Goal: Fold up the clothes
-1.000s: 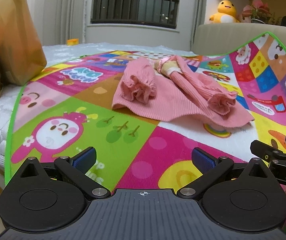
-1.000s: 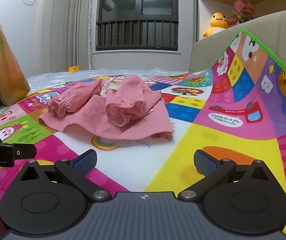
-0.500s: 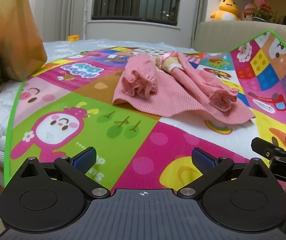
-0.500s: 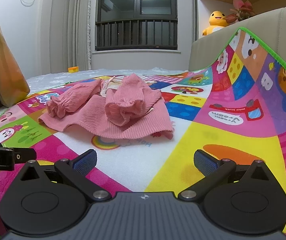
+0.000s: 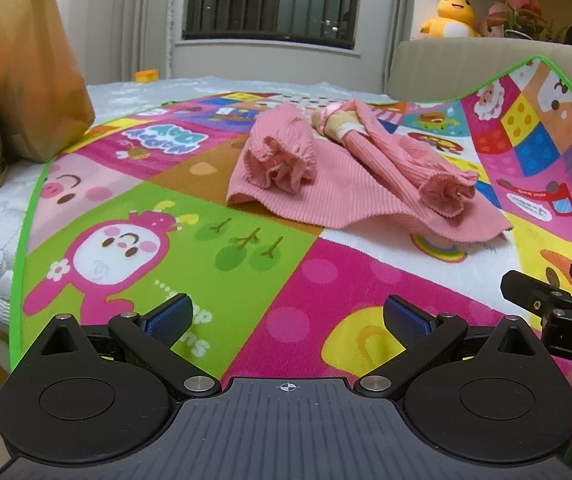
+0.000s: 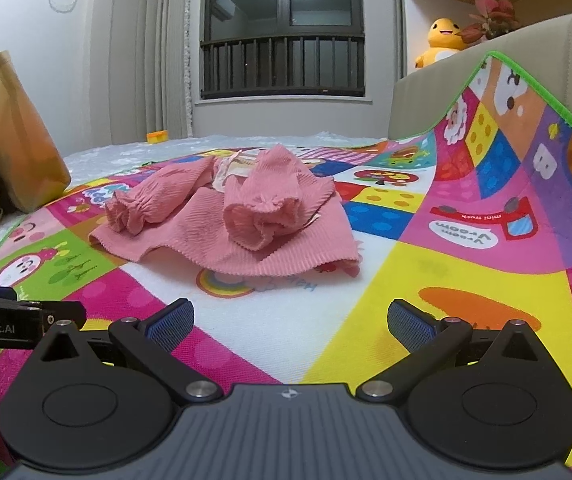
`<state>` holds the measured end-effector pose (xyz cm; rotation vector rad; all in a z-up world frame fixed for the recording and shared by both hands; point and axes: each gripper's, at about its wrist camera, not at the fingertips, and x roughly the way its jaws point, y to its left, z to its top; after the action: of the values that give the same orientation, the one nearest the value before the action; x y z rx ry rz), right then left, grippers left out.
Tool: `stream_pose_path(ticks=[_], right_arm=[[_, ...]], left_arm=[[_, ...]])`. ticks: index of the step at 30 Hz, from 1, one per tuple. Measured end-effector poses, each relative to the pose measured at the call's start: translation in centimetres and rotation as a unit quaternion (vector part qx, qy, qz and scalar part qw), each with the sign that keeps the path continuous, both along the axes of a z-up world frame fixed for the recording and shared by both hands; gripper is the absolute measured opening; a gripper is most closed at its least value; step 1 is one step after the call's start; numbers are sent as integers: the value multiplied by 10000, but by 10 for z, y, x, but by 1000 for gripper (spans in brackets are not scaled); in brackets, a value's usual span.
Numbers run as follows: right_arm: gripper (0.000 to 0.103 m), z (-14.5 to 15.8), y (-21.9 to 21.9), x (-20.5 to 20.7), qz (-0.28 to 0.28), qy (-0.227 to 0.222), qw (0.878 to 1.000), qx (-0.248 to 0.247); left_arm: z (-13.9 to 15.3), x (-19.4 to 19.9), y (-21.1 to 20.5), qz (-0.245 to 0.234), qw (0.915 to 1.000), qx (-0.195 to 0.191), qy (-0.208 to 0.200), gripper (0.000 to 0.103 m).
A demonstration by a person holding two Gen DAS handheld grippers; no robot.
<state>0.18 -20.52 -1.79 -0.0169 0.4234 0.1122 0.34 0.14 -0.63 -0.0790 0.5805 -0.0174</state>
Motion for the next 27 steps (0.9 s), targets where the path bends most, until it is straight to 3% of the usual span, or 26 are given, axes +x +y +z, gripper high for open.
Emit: stream_pose_path(ticks=[27], right_arm=[[103, -2, 3, -1, -34, 135, 9999, 12]], left_arm=[[-2, -2, -1, -20, 10000, 38, 75, 103]])
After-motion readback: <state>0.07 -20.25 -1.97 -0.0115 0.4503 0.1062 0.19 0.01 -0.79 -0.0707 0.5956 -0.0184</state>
